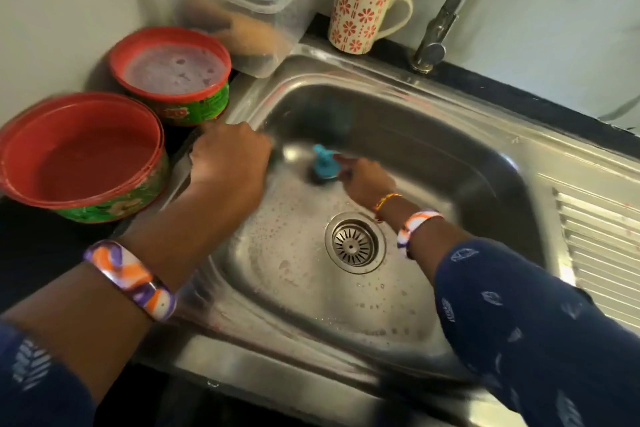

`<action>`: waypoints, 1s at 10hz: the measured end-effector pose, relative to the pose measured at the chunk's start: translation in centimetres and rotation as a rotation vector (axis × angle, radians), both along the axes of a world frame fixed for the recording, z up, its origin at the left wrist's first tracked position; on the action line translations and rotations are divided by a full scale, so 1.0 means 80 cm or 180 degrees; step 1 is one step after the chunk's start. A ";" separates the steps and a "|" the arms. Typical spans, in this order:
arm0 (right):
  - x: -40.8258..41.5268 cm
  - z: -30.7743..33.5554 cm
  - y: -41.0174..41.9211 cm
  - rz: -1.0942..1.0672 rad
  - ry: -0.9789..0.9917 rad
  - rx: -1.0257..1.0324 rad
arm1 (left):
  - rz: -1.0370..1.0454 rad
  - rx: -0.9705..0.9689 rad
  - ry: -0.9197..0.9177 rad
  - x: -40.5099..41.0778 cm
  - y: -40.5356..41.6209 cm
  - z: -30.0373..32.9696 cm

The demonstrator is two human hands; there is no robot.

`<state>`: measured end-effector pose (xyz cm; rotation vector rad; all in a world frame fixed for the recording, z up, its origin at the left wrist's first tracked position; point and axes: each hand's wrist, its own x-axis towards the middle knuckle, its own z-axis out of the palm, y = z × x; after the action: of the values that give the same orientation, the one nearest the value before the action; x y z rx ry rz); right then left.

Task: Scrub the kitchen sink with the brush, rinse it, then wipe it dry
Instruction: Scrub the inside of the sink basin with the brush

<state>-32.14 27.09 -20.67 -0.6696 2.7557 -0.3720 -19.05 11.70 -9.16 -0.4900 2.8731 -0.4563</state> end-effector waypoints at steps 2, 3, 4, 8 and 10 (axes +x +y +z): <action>0.023 0.041 0.155 -0.1027 -0.0321 0.1226 | -0.0314 -0.0170 -0.0133 -0.005 -0.007 0.000; 0.070 0.075 0.179 -0.0859 -0.0945 0.1546 | -0.0330 -0.0244 -0.0231 -0.006 -0.007 -0.002; 0.132 0.100 0.177 -0.0746 -0.1910 0.1563 | -0.0308 -0.0316 -0.0460 -0.004 -0.003 0.006; 0.046 0.023 0.075 -0.1060 -0.0227 0.0071 | -0.0652 -0.0696 -0.0331 0.001 0.000 -0.001; 0.119 0.022 0.099 -0.0450 -0.1334 -0.0290 | -0.0599 -0.0485 -0.0152 -0.001 -0.013 -0.001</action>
<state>-22.60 35.00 -18.94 -0.3652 2.3999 -0.5969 -19.17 10.65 -9.22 -0.2280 2.8637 -0.7112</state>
